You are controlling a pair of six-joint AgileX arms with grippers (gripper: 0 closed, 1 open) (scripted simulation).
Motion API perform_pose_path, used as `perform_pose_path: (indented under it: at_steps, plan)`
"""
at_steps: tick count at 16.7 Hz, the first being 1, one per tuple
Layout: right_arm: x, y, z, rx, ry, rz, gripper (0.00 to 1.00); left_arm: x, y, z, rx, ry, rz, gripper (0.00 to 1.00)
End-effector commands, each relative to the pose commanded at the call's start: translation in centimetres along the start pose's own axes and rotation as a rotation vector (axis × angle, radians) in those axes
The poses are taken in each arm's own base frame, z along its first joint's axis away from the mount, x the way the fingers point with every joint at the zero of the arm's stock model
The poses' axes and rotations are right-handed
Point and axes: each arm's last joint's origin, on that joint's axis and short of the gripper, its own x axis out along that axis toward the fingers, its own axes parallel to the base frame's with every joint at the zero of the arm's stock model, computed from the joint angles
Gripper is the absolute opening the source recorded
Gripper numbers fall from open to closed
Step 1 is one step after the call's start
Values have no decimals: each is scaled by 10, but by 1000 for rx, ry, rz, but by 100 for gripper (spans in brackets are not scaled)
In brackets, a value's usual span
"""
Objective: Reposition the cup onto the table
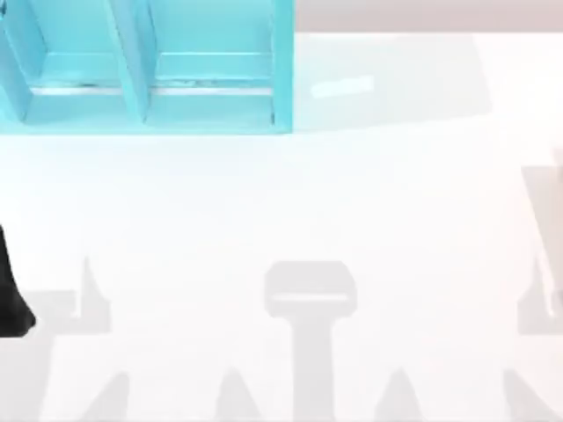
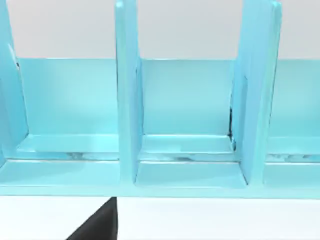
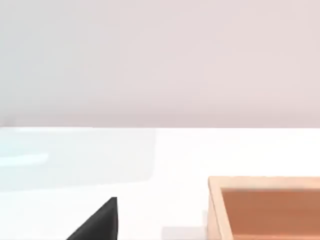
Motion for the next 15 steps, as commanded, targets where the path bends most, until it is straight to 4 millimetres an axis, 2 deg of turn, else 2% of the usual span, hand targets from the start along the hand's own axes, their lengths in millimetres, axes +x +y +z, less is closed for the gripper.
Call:
perform_pose_path:
  at_steps: [4,7,11,15]
  plan:
    - [0,-2,6,-18,32,-19,100,0,0,0,0,0,0,100]
    - [2,-9,27,-75,155,-77,100,0,0,0,0,0,0,100]
    - [19,-26,64,-157,473,-159,100,0,0,0,0,0,0,100]
    - [58,-60,85,-169,912,-177,100,0,0,0,0,0,0,100]
